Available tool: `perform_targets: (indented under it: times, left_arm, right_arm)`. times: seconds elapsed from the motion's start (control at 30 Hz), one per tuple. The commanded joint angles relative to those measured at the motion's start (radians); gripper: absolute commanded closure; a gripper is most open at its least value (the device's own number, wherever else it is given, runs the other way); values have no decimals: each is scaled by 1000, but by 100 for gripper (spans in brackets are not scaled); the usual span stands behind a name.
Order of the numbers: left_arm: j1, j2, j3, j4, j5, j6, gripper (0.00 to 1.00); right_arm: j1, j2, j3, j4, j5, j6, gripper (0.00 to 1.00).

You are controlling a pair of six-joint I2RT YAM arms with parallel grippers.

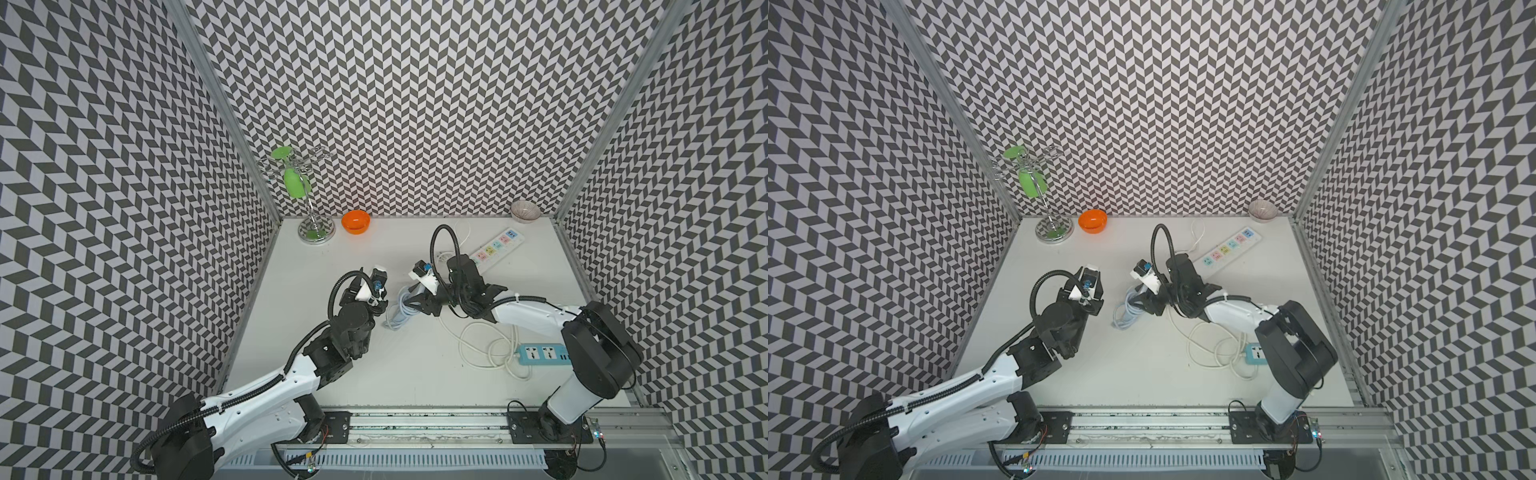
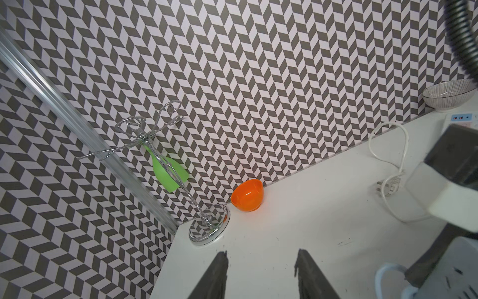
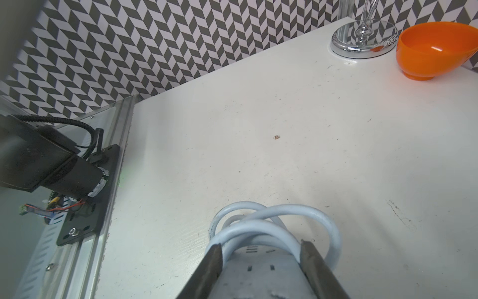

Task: Wrap the cord around the power strip
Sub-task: Place the power strip at the center of the board.

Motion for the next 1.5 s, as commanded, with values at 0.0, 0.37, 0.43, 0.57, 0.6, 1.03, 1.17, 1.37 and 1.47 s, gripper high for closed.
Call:
perform_targets:
  times: [0.0,0.37,0.43,0.57,0.6,1.03,1.17,1.37,1.47]
  left_arm:
    - [3,-5,5,0,12,-27,54]
    - [11,-62,3,6,38,-27,53]
    - [34,-98,9,0,61,-48,52]
    - [91,-152,39,-44,118,-97,50]
    - [95,-160,41,-48,124,-98,50]
    - [97,-345,1,-143,146,-205,49]
    - [97,-388,-5,-182,142,-205,48]
    - [97,-468,-9,-256,144,-220,48]
    - [96,-506,-15,-267,148,-227,48]
  right_arm:
    - [31,36,-62,-71,127,-54,100]
    - [61,214,-20,-208,134,-19,100]
    - [65,269,21,-265,119,-11,100]
    - [146,327,59,-324,218,5,100]
    - [161,332,55,-325,238,13,100]
    - [303,365,15,-341,562,274,100]
    - [356,433,-19,-275,637,326,100]
    - [371,432,-57,-225,682,381,100]
    - [377,395,-80,-230,734,396,100]
